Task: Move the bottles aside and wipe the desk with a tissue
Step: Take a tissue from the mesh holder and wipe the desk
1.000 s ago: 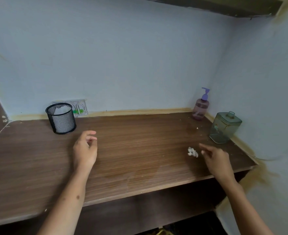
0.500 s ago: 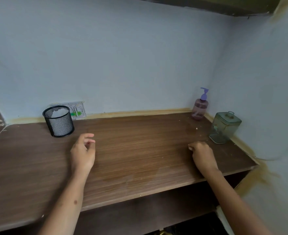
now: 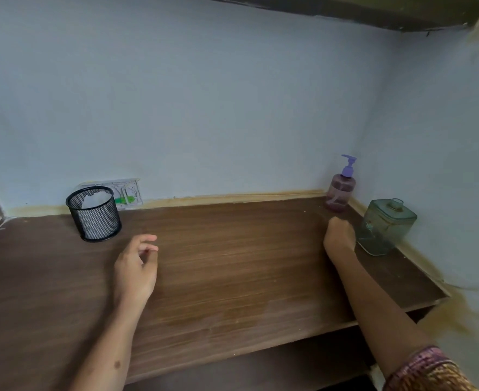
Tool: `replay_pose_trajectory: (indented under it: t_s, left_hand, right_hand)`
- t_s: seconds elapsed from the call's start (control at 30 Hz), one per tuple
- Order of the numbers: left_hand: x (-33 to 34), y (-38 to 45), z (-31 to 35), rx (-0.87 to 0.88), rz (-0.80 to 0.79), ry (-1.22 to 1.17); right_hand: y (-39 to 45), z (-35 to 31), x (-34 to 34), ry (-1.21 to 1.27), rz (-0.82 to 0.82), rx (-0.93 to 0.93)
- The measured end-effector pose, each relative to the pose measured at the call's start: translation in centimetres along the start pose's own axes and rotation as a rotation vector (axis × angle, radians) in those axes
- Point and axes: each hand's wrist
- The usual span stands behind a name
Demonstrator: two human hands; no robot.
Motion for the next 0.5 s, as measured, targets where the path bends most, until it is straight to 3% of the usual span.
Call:
replay_pose_trajectory:
  t_s: [0.23,0.43,0.5]
  left_hand:
    - [0.3,0.2,-0.2,0.008,-0.033,0.007]
    - [0.5,0.3,0.1,0.006,-0.052,0.022]
    - [0.5,0.3,0.1,0.009,-0.053,0.018]
  right_hand:
    - [2.3,-4.9,1.5,0.085,-0.132,-0.122]
    - [0.4,-9.7,2.4,0.241,-0.278,-0.419]
    - [-0.7,-10.4,2.5,0.270,-0.260,-0.499]
Point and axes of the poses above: each hand's wrist, its own y-axis towards the middle knuckle, its own x-axis out of the palm, z = x × y, and after that the axes turned 13 degrees about z, right-handed
